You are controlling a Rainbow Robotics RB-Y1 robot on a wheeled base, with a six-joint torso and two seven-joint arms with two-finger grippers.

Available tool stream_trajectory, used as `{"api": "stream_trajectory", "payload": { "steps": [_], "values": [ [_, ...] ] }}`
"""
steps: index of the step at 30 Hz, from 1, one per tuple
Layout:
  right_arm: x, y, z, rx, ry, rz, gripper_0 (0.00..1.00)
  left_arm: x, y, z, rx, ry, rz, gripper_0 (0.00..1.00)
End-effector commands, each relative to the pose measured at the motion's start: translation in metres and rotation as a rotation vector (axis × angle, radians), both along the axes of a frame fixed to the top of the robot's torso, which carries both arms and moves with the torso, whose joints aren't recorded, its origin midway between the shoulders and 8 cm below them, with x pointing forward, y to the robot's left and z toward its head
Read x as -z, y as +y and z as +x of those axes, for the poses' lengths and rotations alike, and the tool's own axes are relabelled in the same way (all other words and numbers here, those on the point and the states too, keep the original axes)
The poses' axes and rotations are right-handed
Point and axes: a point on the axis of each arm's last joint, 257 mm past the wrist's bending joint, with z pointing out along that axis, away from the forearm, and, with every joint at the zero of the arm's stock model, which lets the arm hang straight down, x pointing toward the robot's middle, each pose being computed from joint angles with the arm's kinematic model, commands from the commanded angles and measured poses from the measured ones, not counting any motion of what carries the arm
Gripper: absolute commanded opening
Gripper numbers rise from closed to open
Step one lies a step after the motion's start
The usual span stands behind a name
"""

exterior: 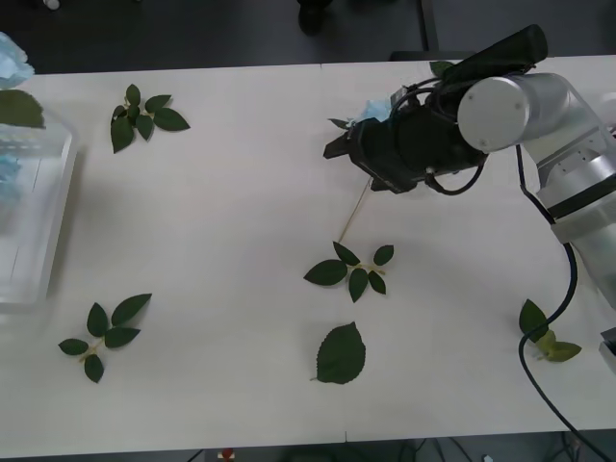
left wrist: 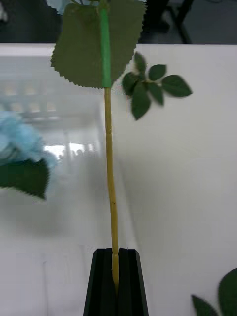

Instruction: Place the red flowers into the right box and the blue flowers into the left box. If a person shows an open palm, hand one flower to the person first, then continue sorting.

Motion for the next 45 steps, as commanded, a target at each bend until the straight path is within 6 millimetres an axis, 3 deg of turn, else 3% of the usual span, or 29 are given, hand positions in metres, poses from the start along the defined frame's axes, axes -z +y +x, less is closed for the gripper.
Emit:
{"api": "stream_trajectory", "payload": {
  "steps": [1,7,12,13,16,18,24,28,36,41,43,44,45],
  "values": [
    [-0.012,-0.004,0.013,0.055,-0.051,-0.105,1.00,0.001,0.093,-0.036,-0.189,0.087,0.136,0.00],
    [0.003,-0.028,0.022,0.141,-0.033,-0.198,1.00,0.019,0.134,-0.061,-0.291,0.131,0.216,0.00],
    [0.011,-0.033,0.038,0.181,-0.039,-0.234,1.00,0.034,0.144,-0.066,-0.322,0.149,0.263,0.04],
    [0.015,-0.036,0.042,0.193,-0.039,-0.248,1.00,0.035,0.146,-0.066,-0.325,0.152,0.271,0.29],
    [0.022,-0.036,0.048,0.209,-0.046,-0.268,1.00,0.037,0.146,-0.066,-0.326,0.155,0.281,0.62],
    [0.029,-0.035,0.055,0.226,-0.050,-0.269,1.00,0.037,0.147,-0.066,-0.327,0.155,0.282,0.76],
    [0.041,-0.037,0.067,0.252,-0.056,-0.303,1.00,0.034,0.137,-0.063,-0.313,0.133,0.235,0.94],
    [0.042,-0.035,0.077,0.265,-0.069,-0.317,1.00,0.025,0.109,-0.056,-0.257,0.098,0.109,1.00],
    [0.045,-0.031,0.095,0.291,-0.104,-0.341,1.00,-0.022,0.042,-0.058,-0.061,0.074,0.006,1.00],
    [0.051,-0.027,0.100,0.297,-0.111,-0.353,1.00,-0.023,-0.026,-0.042,0.052,0.079,-0.092,1.00],
    [0.054,-0.026,0.102,0.301,-0.117,-0.359,1.00,-0.020,-0.068,-0.030,0.100,0.081,-0.147,1.00],
    [0.054,-0.026,0.102,0.301,-0.117,-0.359,1.00,-0.020,-0.068,-0.030,0.100,0.081,-0.147,1.00],
    [0.058,-0.025,0.103,0.302,-0.120,-0.367,1.00,-0.019,-0.103,-0.016,0.131,0.067,-0.180,1.00]
  ]
}}
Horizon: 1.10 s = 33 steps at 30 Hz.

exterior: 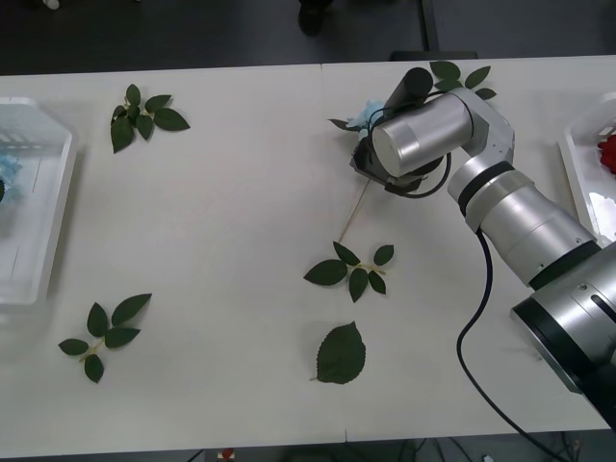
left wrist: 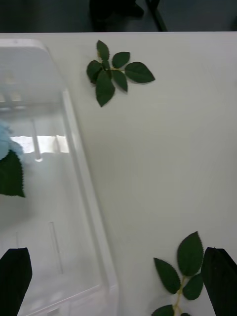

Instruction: Place the red flowers into the right box and the blue flowers into the left box. If a person shows an open palm, hand one flower to the person first, then continue sorting.

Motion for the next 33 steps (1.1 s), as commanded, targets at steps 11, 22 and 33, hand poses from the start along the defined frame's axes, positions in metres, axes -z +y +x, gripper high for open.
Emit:
{"api": "stream_trajectory", "payload": {
  "steps": [11,22,33],
  "values": [
    [-0.023,0.033,0.016,-0.016,-0.063,-0.022,0.86,0.006,-0.208,0.063,0.149,-0.086,-0.148,1.00],
    [-0.022,0.035,0.015,-0.019,-0.060,-0.023,0.15,0.000,-0.290,0.046,0.385,-0.278,-0.053,1.00],
    [-0.021,0.034,0.015,-0.019,-0.059,-0.026,0.00,-0.016,-0.344,0.002,0.598,-0.440,-0.116,1.00]
  ]
}}
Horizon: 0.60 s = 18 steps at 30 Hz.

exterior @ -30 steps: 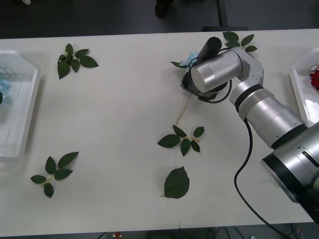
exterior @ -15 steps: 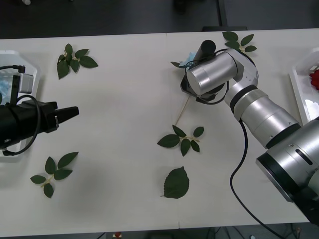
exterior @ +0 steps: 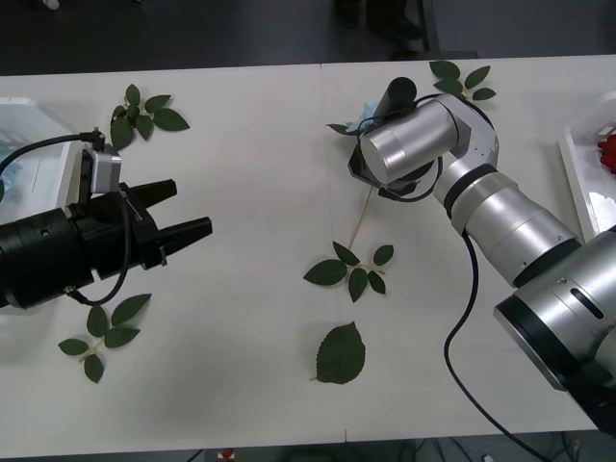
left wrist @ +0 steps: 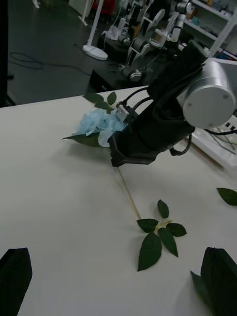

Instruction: Place the red flowers into the right box and the blue flowers into the left box. If a person shows an open palm, hand one flower to the person first, then continue sorting.

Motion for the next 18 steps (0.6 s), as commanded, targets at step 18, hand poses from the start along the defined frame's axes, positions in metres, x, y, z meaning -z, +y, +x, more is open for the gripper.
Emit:
{"api": "stream_trajectory", "payload": {
  "steps": [18],
  "values": [
    [-0.107,0.031,0.021,-0.206,-0.070,0.098,0.00,0.008,-0.042,-0.034,0.168,-0.118,0.038,1.00]
  ]
}}
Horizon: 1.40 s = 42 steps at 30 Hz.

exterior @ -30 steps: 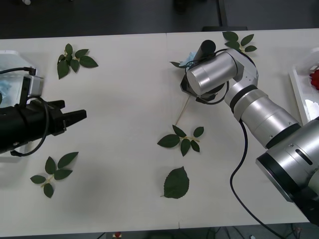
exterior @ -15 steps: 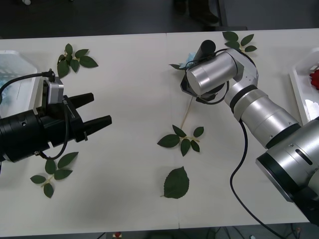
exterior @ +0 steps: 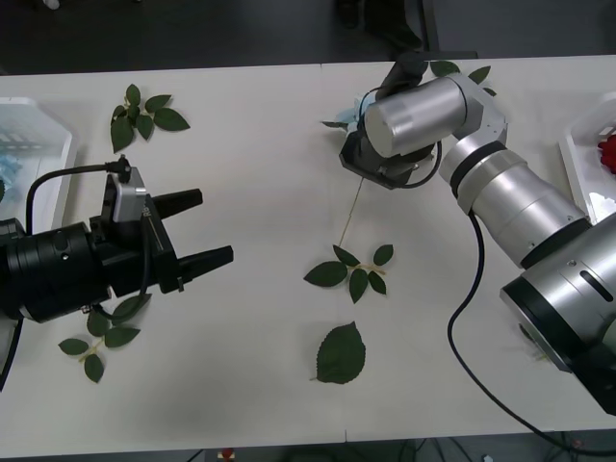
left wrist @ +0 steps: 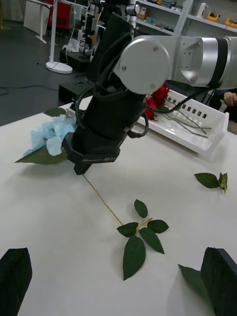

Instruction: Place the red flowers into the right box and the blue flowers into the left box. If a person shows an open palm, hand one flower to the person first, then continue sorting.

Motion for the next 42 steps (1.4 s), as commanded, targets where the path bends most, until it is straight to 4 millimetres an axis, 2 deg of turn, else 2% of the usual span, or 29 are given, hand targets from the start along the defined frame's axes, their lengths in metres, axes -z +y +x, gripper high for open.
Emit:
{"api": "stream_trajectory", "payload": {
  "steps": [1,3,7,10,14,21,28,32,42],
  "values": [
    [-0.100,0.009,0.030,-0.153,-0.172,0.041,0.00,0.005,-0.010,-0.006,0.028,0.036,-0.029,1.00],
    [-0.127,0.017,0.031,-0.222,-0.220,0.078,0.00,0.005,-0.010,-0.004,0.027,0.041,-0.038,1.00],
    [-0.200,0.045,0.020,-0.413,-0.353,0.188,0.00,0.003,-0.010,-0.005,0.031,0.042,-0.046,1.00],
    [-0.236,0.065,-0.002,-0.535,-0.387,0.335,0.00,0.004,-0.009,-0.005,0.031,0.043,-0.042,1.00],
    [-0.266,0.072,-0.027,-0.705,-0.469,0.416,0.00,0.004,-0.008,-0.005,0.030,0.043,-0.043,1.00],
    [-0.280,0.073,-0.059,-0.917,-0.583,0.443,0.00,-0.005,-0.013,-0.007,0.047,0.037,-0.071,1.00],
    [-0.292,0.076,-0.106,-1.061,-0.704,0.534,0.00,-0.025,-0.022,-0.007,0.094,0.122,-0.132,1.00],
    [-0.297,0.080,-0.129,-1.089,-0.754,0.595,0.00,-0.039,-0.029,0.005,0.083,0.184,-0.143,1.00],
    [-0.301,0.096,-0.166,-1.134,-0.844,0.619,0.00,-0.072,-0.064,0.036,0.046,0.291,-0.210,1.00]
  ]
}}
